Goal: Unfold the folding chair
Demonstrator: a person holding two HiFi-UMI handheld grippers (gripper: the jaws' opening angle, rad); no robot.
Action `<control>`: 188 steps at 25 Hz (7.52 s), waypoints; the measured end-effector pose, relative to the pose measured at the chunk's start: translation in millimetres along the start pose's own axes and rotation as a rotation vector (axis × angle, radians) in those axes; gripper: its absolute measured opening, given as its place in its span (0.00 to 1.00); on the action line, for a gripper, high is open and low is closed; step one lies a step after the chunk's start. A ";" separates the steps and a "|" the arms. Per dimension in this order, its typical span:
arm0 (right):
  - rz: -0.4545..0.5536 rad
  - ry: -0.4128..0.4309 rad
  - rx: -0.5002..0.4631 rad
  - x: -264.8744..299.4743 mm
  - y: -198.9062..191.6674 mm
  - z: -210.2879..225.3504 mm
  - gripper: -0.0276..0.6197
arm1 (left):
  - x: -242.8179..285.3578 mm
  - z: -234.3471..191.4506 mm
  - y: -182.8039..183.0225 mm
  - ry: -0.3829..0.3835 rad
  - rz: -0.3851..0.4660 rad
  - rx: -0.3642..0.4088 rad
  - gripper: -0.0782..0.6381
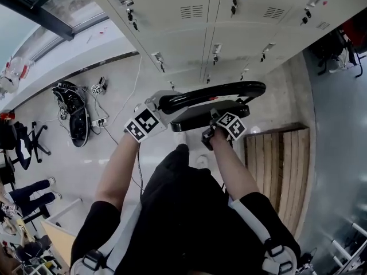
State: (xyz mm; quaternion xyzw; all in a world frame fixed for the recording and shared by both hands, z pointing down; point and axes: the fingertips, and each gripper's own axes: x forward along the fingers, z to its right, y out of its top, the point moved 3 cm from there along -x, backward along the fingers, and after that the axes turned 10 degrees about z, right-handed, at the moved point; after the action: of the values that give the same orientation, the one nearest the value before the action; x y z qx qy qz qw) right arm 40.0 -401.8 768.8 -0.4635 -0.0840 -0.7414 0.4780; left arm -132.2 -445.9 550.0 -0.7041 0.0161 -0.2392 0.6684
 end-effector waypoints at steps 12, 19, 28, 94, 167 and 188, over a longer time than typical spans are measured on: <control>-0.059 0.153 0.089 -24.4 -28.7 48.7 0.40 | 1.6 -23.8 -10.0 0.000 -0.007 -0.050 0.30; -0.086 0.202 0.172 -48.5 -67.5 126.1 0.40 | 6.7 -16.8 -27.6 -0.003 -0.011 -0.091 0.30; -0.038 0.279 0.161 -54.3 -80.5 159.6 0.41 | 11.8 -32.6 -35.9 0.020 -0.013 -0.107 0.32; -0.208 -0.372 0.067 -23.5 -241.3 340.7 0.33 | 55.4 -59.4 -152.4 -0.003 -0.018 -0.087 0.47; 0.707 0.581 -0.807 -461.5 -61.9 68.4 0.05 | -243.2 334.5 12.0 0.557 0.537 -0.197 0.11; 0.657 0.566 -0.838 -448.5 -93.4 43.8 0.05 | -269.3 309.8 4.0 0.536 0.581 -0.255 0.11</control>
State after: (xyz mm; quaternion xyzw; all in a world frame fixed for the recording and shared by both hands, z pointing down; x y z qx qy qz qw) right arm 44.0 -44.5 478.6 -0.3988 0.4934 -0.6193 0.4627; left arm -258.3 -64.9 463.7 -0.6601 0.4172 -0.2116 0.5878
